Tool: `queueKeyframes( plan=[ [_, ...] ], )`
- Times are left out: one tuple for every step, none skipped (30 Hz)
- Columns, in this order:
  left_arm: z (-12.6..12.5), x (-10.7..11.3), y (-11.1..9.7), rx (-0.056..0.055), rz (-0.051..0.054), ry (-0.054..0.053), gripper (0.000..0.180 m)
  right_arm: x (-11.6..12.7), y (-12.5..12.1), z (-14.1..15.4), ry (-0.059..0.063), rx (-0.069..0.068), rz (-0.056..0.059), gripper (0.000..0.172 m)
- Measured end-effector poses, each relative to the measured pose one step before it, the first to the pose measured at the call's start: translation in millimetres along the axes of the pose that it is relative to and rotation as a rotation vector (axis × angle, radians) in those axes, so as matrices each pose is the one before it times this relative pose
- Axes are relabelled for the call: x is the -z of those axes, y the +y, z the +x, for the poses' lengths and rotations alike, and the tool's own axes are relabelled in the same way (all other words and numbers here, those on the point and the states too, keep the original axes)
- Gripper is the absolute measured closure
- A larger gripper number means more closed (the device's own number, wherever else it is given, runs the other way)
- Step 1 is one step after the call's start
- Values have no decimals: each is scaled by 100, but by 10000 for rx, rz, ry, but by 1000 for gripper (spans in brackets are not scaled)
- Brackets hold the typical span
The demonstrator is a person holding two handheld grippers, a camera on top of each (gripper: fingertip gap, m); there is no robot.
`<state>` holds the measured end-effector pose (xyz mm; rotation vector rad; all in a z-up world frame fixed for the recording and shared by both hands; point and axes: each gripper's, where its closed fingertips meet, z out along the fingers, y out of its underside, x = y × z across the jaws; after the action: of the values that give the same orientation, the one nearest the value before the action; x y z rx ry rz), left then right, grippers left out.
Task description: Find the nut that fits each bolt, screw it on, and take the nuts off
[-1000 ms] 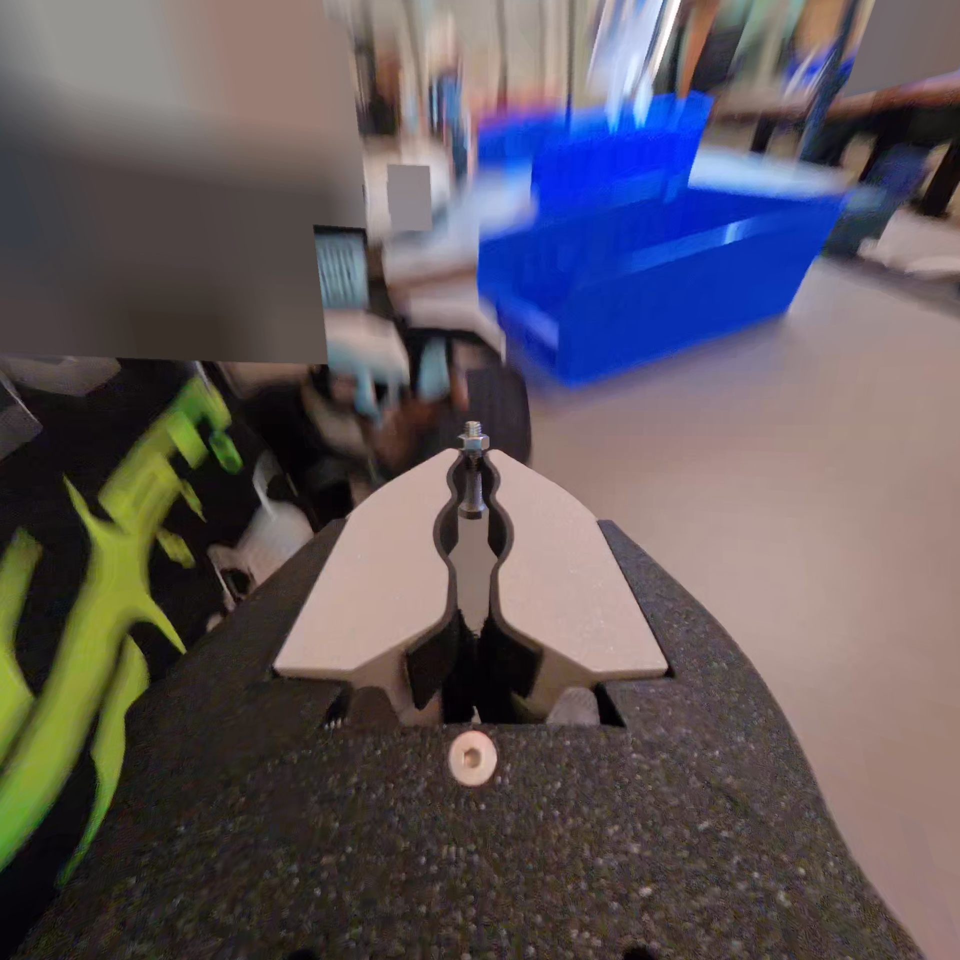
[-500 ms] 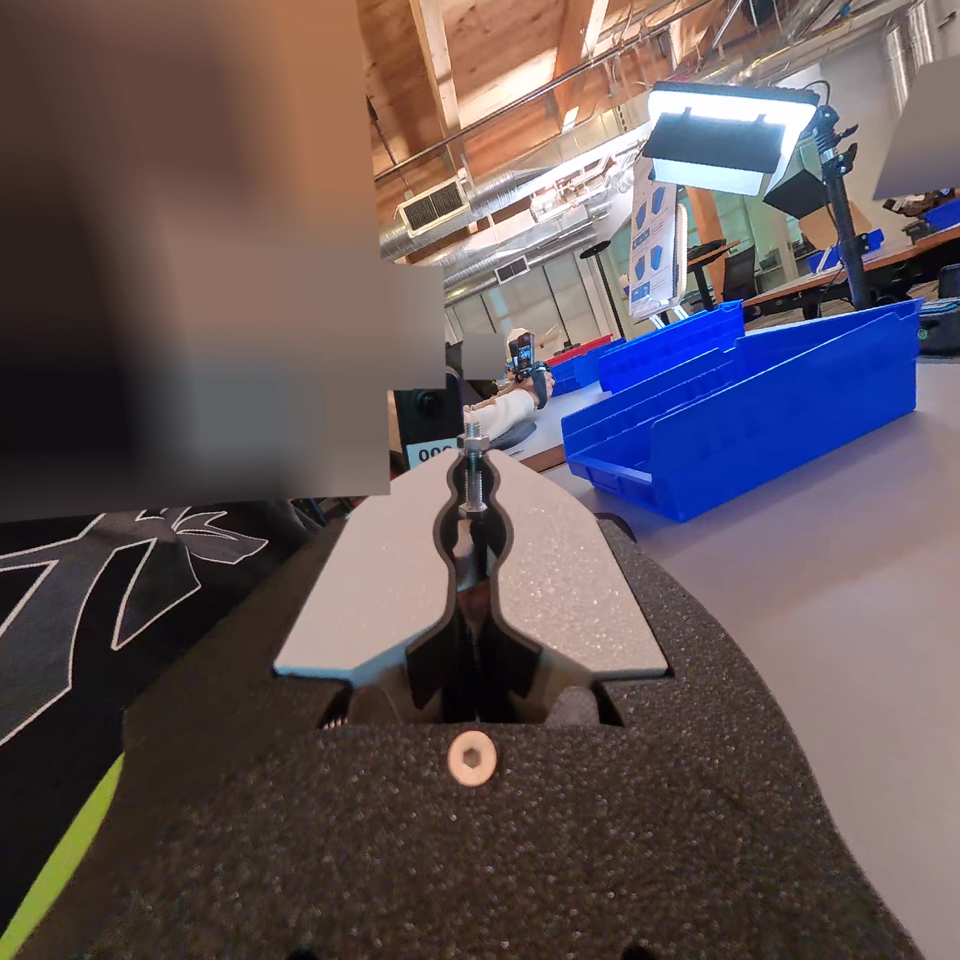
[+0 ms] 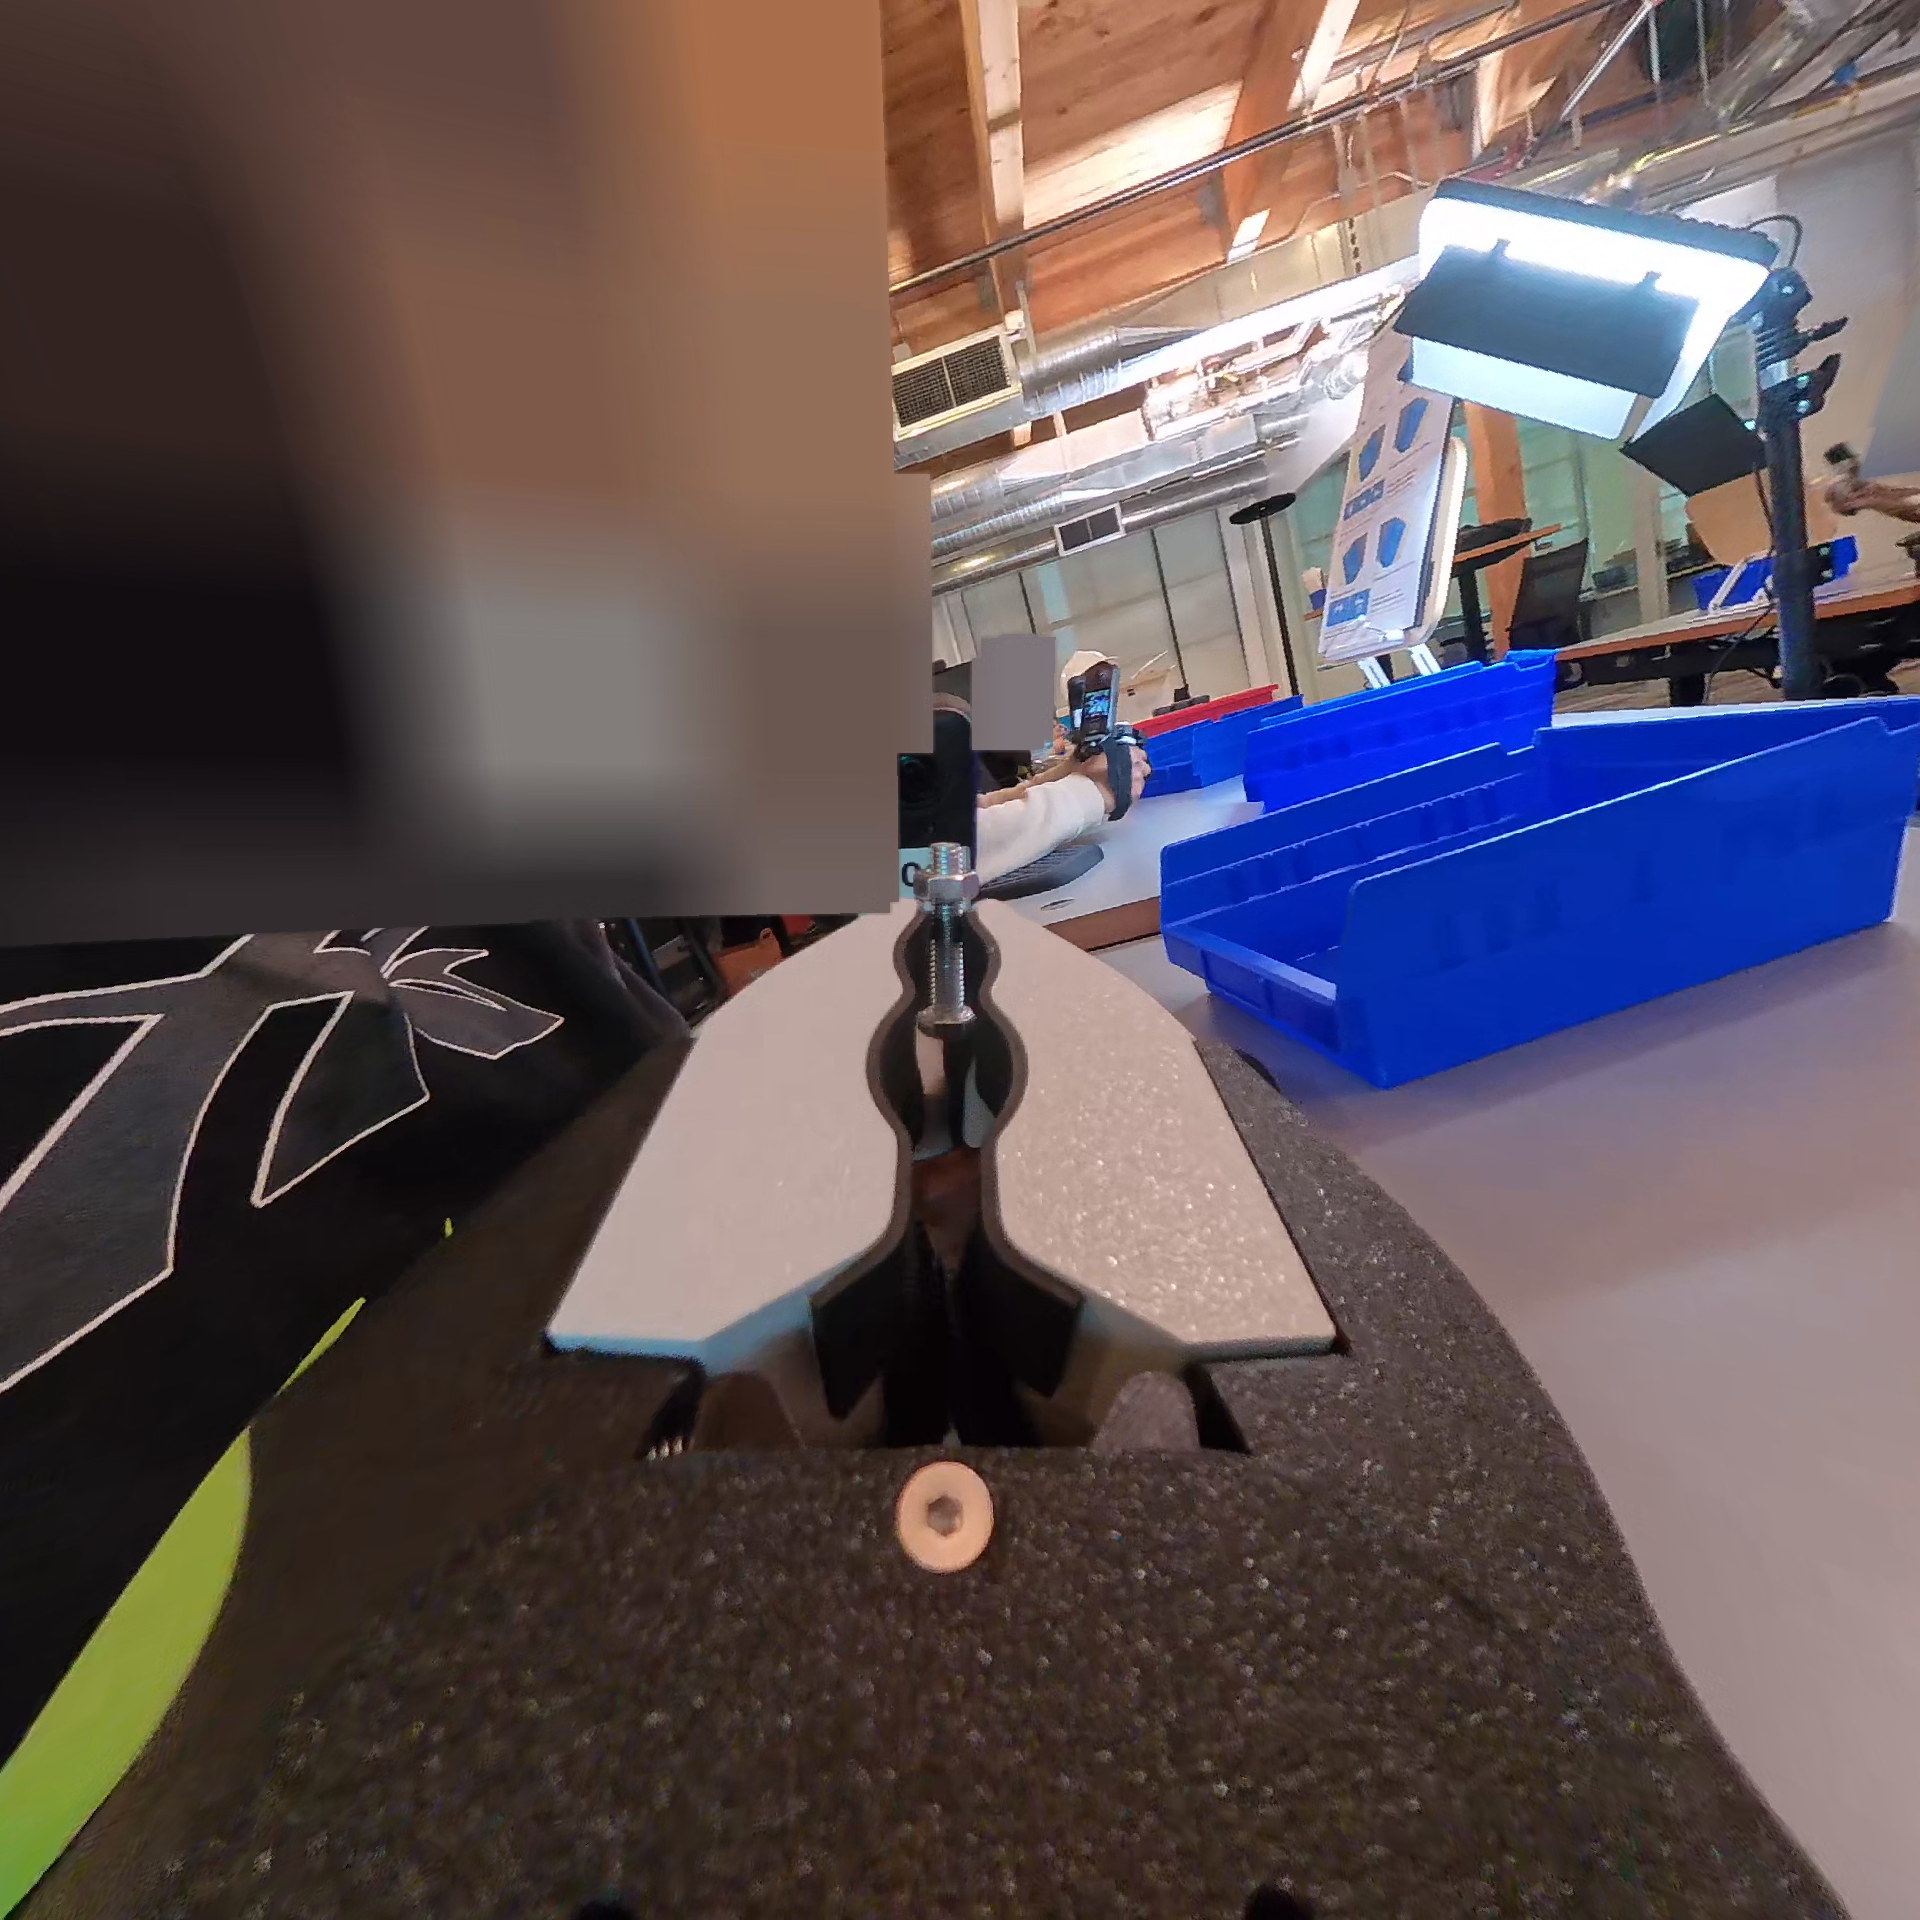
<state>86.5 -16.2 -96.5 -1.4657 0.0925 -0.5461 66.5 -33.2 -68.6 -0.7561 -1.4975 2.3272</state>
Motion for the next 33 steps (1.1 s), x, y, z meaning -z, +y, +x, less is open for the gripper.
queueKeyframes(
  plan=[
    [-175,-5,18,-135,-25,-161,165,-13,20,100,126,55,4,166],
    [-228,-3,25,-175,-41,-205,165,-28,64,124,156,59,-11,166],
    [-172,2,45,-231,-59,-195,165,-42,45,116,164,49,-8,166],
    [-151,-4,3,-238,-43,-195,165,-55,38,115,175,33,8,166],
    [-160,1,-47,-233,-17,-211,165,-66,25,119,185,33,13,166],
    [-111,-6,-10,-217,-45,-156,165,-73,21,60,141,70,23,166],
    [-44,-36,37,-164,-79,-93,165,-50,-16,58,131,84,42,166],
    [-34,-40,49,-104,-67,-59,165,-31,-43,34,84,70,52,166],
    [1,-28,10,-56,-21,-26,165,-21,-67,-25,24,41,64,166],
    [41,-1,-57,-1,37,18,166,-2,-53,-37,-3,19,58,166],
    [16,16,-35,35,31,9,166,-7,-1,6,7,8,18,166],
    [-19,22,-25,14,23,-6,168,7,47,17,16,8,-2,166],
    [-52,33,-16,-10,17,-28,170,7,47,32,22,17,-2,166],
    [-25,20,33,-13,-17,-21,170,14,20,13,26,19,12,166],
    [-11,-2,26,-12,-18,-15,170,11,43,21,28,25,-3,166],
    [2,4,24,-31,-6,-12,170,3,27,-8,18,28,-1,166],
    [12,1,29,-47,-9,-10,170,0,19,-6,24,21,4,166],
    [19,7,17,-66,-16,11,170,-14,20,-25,18,30,-4,166],
    [-37,19,32,-68,-29,-24,171,-10,31,3,40,47,-9,166],
    [-52,22,59,-106,-32,-44,171,6,47,14,45,63,-22,166],
    [51,16,40,-119,-8,17,171,18,32,-48,-16,52,-20,166],
    [15,22,36,-84,-1,0,171,27,24,-40,-35,5,-14,166],
    [34,22,48,-72,-11,17,171,24,43,-50,-40,-19,-29,166],
    [92,24,68,-61,-26,57,171,22,76,-5,-19,-4,-58,164],
    [46,22,61,-49,-6,21,171,41,57,41,27,22,-51,161],
    [7,3,134,-52,-53,-10,171,52,-11,32,23,47,-41,156],
    [41,-15,155,-68,-52,5,171,16,-3,2,6,63,-64,153],
    [67,-23,116,-31,-17,25,171,-26,-8,-60,-15,87,-86,151],
    [91,-39,126,14,-33,56,171,-54,9,-67,-4,105,-101,150],
    [83,-30,125,7,-33,51,171,-86,49,-64,10,128,-125,149],
    [37,-17,78,-10,-12,18,171,-112,102,-83,-1,140,-150,149],
    [10,-9,47,3,2,10,171,-106,117,-50,14,129,-146,149],
    [94,17,-21,23,45,74,171,-70,97,-6,30,105,-111,149]
  ],
)
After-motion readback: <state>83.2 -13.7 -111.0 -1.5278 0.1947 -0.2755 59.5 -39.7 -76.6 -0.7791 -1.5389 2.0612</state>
